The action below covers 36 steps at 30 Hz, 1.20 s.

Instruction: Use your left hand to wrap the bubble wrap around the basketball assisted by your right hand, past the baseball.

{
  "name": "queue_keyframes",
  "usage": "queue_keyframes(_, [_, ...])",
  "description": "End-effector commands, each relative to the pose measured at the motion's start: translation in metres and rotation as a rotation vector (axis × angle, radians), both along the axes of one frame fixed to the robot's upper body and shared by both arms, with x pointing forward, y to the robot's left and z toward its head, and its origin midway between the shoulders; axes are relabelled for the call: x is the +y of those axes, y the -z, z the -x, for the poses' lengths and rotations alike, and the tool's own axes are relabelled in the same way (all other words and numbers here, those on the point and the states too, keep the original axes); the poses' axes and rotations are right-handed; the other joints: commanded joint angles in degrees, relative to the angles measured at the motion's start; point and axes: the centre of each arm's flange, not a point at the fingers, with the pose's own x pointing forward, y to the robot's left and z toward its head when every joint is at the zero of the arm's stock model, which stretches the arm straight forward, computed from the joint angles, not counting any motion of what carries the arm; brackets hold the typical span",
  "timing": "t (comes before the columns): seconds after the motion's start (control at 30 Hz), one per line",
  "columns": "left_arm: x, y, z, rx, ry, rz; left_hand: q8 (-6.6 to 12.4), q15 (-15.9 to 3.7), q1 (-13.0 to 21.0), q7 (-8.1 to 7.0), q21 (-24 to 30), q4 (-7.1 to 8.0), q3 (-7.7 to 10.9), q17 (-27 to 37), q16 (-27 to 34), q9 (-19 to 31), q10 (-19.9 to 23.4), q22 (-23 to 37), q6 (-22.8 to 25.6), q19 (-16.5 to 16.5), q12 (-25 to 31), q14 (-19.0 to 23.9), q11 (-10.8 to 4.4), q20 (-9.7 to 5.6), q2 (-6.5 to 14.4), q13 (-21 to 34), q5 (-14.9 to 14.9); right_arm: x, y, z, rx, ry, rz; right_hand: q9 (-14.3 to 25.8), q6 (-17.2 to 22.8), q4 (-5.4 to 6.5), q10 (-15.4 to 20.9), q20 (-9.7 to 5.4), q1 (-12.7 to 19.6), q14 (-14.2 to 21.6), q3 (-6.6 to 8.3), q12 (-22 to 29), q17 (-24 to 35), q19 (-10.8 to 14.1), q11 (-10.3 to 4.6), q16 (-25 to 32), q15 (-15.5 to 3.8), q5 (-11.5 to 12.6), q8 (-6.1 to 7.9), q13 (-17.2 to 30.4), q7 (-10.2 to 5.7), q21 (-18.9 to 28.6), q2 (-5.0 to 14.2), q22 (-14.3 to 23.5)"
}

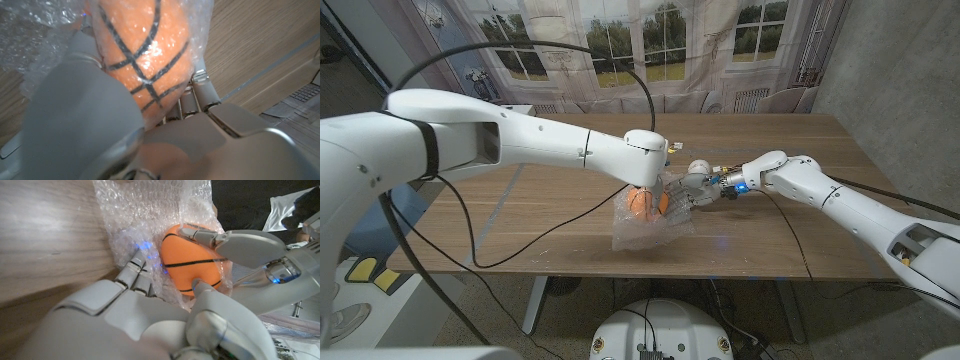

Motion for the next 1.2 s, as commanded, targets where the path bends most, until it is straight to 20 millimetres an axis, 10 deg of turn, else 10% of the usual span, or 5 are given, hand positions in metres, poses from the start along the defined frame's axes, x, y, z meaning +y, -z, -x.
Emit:
queue_keyframes(0.03, [-0.006,0.007,-0.001,-0.021,0.013,-0.051,-0.10,-22.15,14.17,0.04,1.00,1.49,1.21,2.74,0.29,0.25,14.87,0.31,21.78,-6.04,0.42,20.64,-15.35,-7.30,15.26,1.55,-0.09,-0.029,-0.044,0.006,-0.205,-0.004,-0.019,-0.18,-9.42,-3.30,-12.09,8.31,-3.99,-19.70,-2.20,0.64,-2.29,-15.97,3.13,-0.48,8.32,0.52,0.52,-1.37,-8.41,-6.45,-4.53,-0.17])
queue_keyframes(0.83, [-0.012,0.001,-0.006,-0.050,0.018,-0.090,-3.10,-22.12,14.24,-0.44,5.09,1.75,0.38,4.91,-0.93,0.34,14.39,0.28,17.15,-8.74,0.57,18.65,-15.18,-6.53,16.09,1.01,-0.19,-0.122,-0.119,0.055,-0.616,0.321,-0.220,-0.31,-6.65,-4.81,-9.93,7.86,-2.62,-20.15,-1.87,1.62,-3.99,-16.86,2.09,0.71,7.73,0.54,1.39,-1.68,-8.84,-7.27,-4.23,-0.44])
queue_keyframes(1.03, [-0.011,-0.009,-0.005,-0.020,0.012,-0.077,-15.73,-14.26,-0.65,-3.68,-0.68,6.72,-3.68,-3.11,-13.05,-1.23,-4.74,-2.45,-3.29,-29.47,-11.99,-9.85,-11.27,8.22,12.56,-5.79,-2.82,-0.124,-0.117,0.054,-0.626,0.318,-0.242,-0.32,-6.26,-5.01,-9.48,7.58,-2.47,-20.10,-1.85,1.74,-4.26,-16.69,1.69,0.79,7.44,0.52,1.43,-1.73,-9.05,-7.27,-4.20,-0.47])
queue_keyframes(1.13, [-0.010,-0.015,-0.002,-0.022,0.034,-0.064,-22.69,-7.34,-9.04,-3.75,-7.63,9.21,-7.37,-7.84,-13.21,-3.27,-16.35,-2.46,-15.92,-39.95,-19.71,-26.04,-7.93,12.17,10.52,-8.89,-2.10,-0.123,-0.118,0.053,-0.625,0.312,-0.243,-0.33,-6.59,-5.10,-9.85,7.58,-2.44,-20.13,-1.88,1.56,-4.40,-16.65,1.57,0.81,7.40,0.50,1.24,-1.75,-9.22,-7.29,-4.22,-0.48])
queue_keyframes(1.2, [-0.008,-0.019,0.001,-0.039,0.050,-0.037,-23.40,-4.70,-14.77,-3.92,-12.42,11.38,-10.03,-10.80,-13.02,-4.06,-23.64,-2.47,-22.13,-45.24,-22.23,-34.18,-6.42,12.83,9.75,-10.71,-1.50,-0.122,-0.118,0.051,-0.616,0.302,-0.246,-0.33,-6.66,-5.12,-9.92,7.67,-2.47,-20.13,-1.91,1.52,-4.46,-16.59,1.58,0.83,7.41,0.49,1.19,-1.76,-9.30,-7.28,-4.26,-0.49])
